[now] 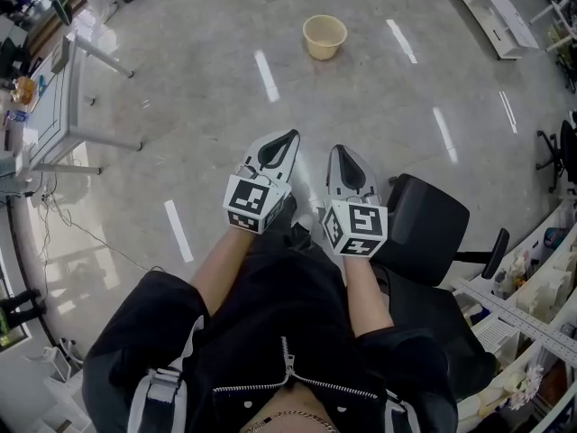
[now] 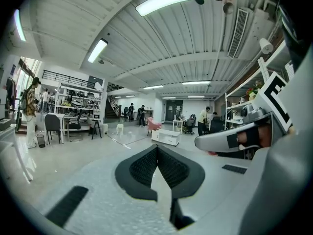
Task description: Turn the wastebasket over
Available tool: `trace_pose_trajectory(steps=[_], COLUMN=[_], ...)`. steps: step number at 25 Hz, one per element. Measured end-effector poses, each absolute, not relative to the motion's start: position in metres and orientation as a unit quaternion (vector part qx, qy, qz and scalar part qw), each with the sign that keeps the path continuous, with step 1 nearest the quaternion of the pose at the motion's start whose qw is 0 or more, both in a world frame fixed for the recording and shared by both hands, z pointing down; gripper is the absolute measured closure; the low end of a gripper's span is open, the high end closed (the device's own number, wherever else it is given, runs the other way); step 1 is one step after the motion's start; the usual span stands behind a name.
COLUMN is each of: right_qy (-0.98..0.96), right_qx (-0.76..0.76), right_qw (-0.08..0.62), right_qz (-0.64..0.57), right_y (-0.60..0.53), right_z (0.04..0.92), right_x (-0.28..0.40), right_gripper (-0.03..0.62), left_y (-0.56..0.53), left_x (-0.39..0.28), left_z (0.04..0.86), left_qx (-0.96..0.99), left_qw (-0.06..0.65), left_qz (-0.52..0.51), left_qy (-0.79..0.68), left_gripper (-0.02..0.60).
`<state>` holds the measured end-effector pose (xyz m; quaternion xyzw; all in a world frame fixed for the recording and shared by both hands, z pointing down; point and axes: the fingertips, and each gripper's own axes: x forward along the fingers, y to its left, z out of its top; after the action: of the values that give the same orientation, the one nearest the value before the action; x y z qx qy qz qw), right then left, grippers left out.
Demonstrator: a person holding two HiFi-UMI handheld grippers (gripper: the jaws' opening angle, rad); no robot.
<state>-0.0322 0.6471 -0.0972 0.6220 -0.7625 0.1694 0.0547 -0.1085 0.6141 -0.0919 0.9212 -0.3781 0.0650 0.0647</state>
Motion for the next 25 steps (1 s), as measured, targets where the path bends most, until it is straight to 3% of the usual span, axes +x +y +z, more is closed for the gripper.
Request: trace_pose_trajectory(steps=[10, 25], right_qy=[-0.752, -0.754], right_qx=[0.628, 0.629], right_qw=[0.064, 0.085], right_qz=[0.190, 0.168], right_y=[0.579, 0.360], right_z=[-0.079, -0.098], right_x=[-0.015, -0.033], right_gripper=[0.585, 0.585], left_y=[0.538, 0.321], left_x=[-0.100, -0.115], left_z=[-0.076, -0.079], left_qx=[0.918, 0.921], left_qw=[0.080, 0.080], left_qz=[0.067, 0.062], left_qy=[-0.383, -0.375], left_gripper=[0.575, 0.575])
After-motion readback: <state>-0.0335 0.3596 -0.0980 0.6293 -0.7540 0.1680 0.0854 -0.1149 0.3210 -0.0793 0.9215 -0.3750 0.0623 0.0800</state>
